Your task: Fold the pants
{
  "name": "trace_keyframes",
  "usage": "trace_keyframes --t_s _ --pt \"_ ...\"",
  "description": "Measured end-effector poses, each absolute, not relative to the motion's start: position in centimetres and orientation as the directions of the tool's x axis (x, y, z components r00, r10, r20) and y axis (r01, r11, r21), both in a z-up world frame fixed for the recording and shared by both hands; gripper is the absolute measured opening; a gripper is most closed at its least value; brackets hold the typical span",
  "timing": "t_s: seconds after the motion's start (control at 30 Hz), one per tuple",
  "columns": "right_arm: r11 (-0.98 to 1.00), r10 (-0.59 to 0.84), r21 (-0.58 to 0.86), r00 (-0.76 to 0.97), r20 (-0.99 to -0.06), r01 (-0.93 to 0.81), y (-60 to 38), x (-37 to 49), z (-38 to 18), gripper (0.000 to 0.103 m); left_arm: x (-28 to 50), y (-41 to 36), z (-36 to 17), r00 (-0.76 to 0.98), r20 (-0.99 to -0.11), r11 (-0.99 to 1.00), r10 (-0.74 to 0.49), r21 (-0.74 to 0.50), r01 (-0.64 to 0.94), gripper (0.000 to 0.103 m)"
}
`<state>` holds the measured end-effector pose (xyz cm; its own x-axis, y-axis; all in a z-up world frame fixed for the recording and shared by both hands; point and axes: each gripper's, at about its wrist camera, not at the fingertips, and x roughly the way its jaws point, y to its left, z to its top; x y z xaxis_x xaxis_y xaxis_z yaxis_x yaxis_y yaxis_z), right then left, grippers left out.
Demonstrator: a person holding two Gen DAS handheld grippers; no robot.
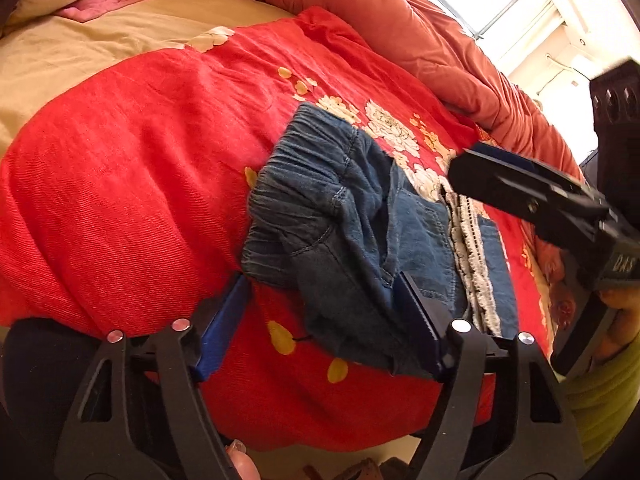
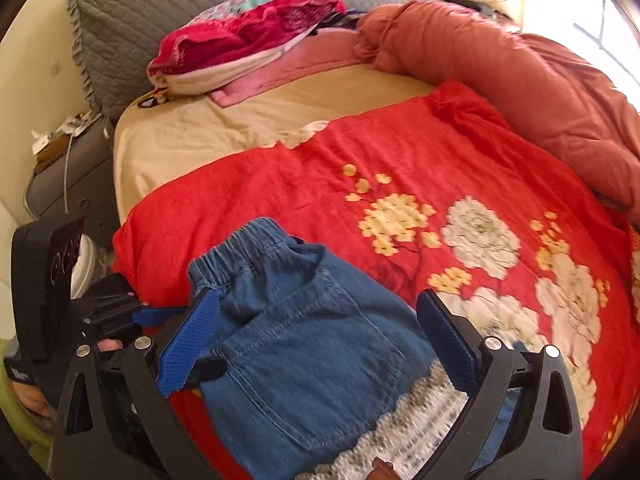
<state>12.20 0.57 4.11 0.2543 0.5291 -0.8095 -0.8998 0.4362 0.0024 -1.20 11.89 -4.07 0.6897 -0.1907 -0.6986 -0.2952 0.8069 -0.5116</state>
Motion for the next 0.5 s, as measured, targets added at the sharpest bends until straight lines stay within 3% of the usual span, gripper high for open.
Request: trace_keyframes --t_s 0.5 --pt "0.331 0.469 0.099 0.073 -0.880 -0.938 7.9 14.5 -0.3 0.097 -0.9 11.9 -4.7 0.699 -0.690 0.823 -0.191 -0.500 -0.269 0.065"
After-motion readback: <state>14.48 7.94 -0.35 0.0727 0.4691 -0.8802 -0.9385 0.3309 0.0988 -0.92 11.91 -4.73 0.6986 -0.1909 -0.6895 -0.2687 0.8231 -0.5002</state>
